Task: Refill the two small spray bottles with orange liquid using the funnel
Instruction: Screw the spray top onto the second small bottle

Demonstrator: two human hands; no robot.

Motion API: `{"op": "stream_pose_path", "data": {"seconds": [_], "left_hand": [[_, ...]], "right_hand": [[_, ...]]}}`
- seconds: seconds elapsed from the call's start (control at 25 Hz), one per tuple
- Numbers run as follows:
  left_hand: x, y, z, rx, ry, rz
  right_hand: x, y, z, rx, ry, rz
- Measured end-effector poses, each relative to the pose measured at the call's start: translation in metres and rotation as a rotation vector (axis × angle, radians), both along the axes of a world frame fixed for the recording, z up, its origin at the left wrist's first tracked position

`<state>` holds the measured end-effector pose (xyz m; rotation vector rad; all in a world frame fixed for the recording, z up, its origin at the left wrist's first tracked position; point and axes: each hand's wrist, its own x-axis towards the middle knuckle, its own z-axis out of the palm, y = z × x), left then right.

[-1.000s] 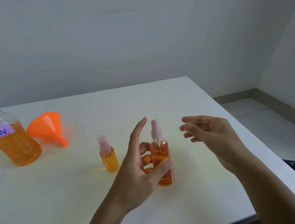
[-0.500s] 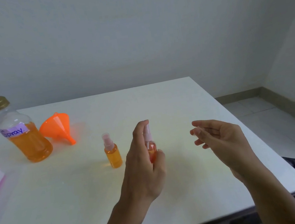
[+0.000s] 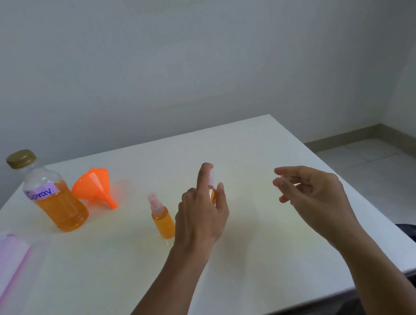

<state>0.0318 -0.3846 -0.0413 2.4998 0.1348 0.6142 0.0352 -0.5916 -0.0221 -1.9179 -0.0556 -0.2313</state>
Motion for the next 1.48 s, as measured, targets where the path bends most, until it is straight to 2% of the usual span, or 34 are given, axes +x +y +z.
{"op": "stream_pose_path", "data": {"seconds": [0.36,0.48,0.64,0.8,1.04,1.32,1.48], "left_hand": [[0.005,0.012,-0.020,0.147,0.001,0.084],[-0.003,0.010,-0.009,0.051,-0.028,-0.019],[-0.025,0.010,0.004,-0.246,0.113,-0.185],[-0.041,0.009,0.005,-0.310,0.144,-0.274],[-0.048,0.008,0.000,-0.354,0.109,-0.286],[-0.050,0.008,0.008,-0.324,0.064,-0.327],[-0.055,0.019,0.009,-0.317,0.069,-0.316]], "right_hand": [[0.000,0.007,0.004,0.047,-0.031,0.010],[0.000,0.012,0.006,0.097,-0.024,0.053],[-0.002,0.029,0.009,0.192,-0.031,0.141],[-0.003,0.048,0.011,0.247,-0.054,0.215],[-0.007,0.052,0.014,0.351,-0.116,0.199],[-0.015,0.058,0.004,0.212,-0.171,0.200],[-0.021,0.067,0.002,-0.014,-0.317,0.155]]}}
